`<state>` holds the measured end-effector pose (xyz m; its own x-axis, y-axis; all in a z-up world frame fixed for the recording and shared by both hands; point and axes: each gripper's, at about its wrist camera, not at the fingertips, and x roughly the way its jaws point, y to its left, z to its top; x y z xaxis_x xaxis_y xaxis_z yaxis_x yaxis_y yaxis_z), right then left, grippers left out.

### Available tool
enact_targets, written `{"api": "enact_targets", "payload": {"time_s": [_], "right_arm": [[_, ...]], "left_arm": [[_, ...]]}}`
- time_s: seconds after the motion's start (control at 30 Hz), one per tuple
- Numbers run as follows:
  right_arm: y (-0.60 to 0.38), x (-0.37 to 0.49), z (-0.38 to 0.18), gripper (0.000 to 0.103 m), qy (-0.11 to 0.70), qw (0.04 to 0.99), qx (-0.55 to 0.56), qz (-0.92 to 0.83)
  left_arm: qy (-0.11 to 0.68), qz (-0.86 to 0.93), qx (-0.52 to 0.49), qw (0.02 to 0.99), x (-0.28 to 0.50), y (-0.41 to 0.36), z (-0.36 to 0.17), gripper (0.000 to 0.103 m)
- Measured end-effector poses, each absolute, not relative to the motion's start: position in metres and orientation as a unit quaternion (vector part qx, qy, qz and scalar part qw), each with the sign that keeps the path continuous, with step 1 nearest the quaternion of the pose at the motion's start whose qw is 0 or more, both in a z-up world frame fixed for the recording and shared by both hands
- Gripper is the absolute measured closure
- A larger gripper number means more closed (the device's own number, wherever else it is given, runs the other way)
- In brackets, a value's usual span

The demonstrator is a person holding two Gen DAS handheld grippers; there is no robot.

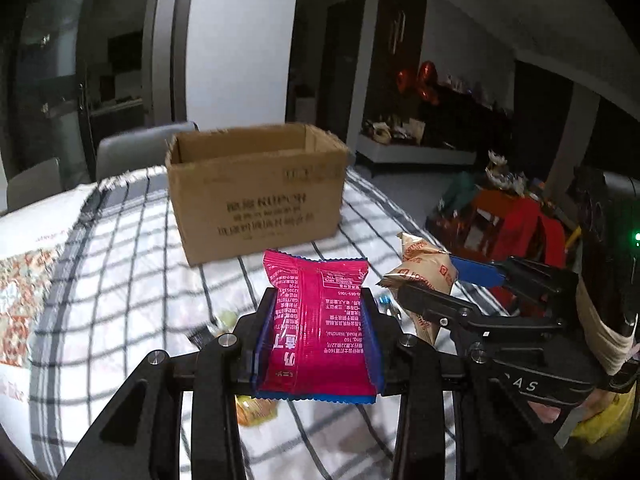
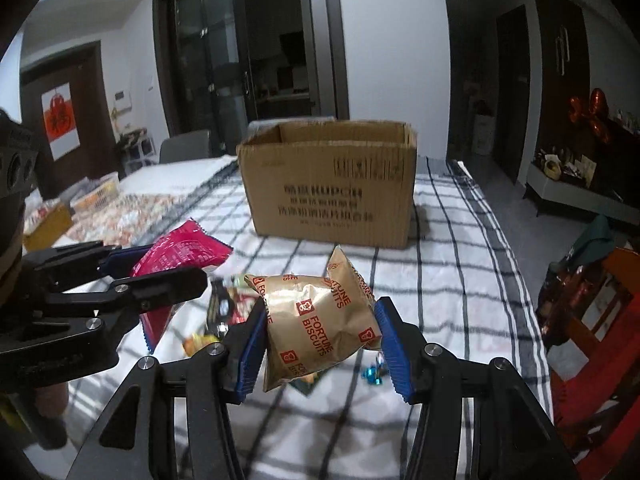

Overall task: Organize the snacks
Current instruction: 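Carry both packets over the cardboard box and open both tools to drop them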

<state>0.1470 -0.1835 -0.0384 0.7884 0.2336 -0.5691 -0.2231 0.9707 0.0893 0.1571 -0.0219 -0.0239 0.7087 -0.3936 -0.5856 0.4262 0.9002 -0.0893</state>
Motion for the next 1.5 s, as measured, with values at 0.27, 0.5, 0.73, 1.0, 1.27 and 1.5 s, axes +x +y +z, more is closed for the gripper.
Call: {"api": "enact_targets", "payload": {"time_s": [0.27, 0.5, 0.73, 1.0, 1.27, 1.5], "right_arm": [[-0.181, 0.188, -0.006, 0.049, 0.277, 0.954, 0.017, 0.117], [-0.178, 0.236, 0.025, 0.049, 0.254, 0.962, 0.005, 0.100], [-0.180, 0.293, 0.039, 0.049, 0.268, 0.959, 0.014, 0.095], [-0.178, 0.350, 0.040, 0.049, 0.299, 0.951, 0.004, 0.081], [-0.177, 0.387, 0.026, 0.046, 0.323, 0.944, -0.003, 0.074], [-0.185, 0.387, 0.022, 0.029, 0.326, 0.944, 0.002, 0.051]], "left_arm": [[0.277, -0.198, 0.032, 0.940, 0.193, -0.014, 0.012, 0.065], [0.268, -0.191, 0.018, 0.944, 0.243, -0.008, 0.036, 0.065], [0.285, -0.178, 0.007, 0.942, 0.300, -0.005, 0.048, 0.065], [0.322, -0.162, 0.006, 0.933, 0.364, -0.011, 0.046, 0.065], [0.337, -0.150, 0.015, 0.929, 0.397, -0.017, 0.033, 0.061], [0.332, -0.136, 0.014, 0.934, 0.391, -0.013, 0.038, 0.030]]}}
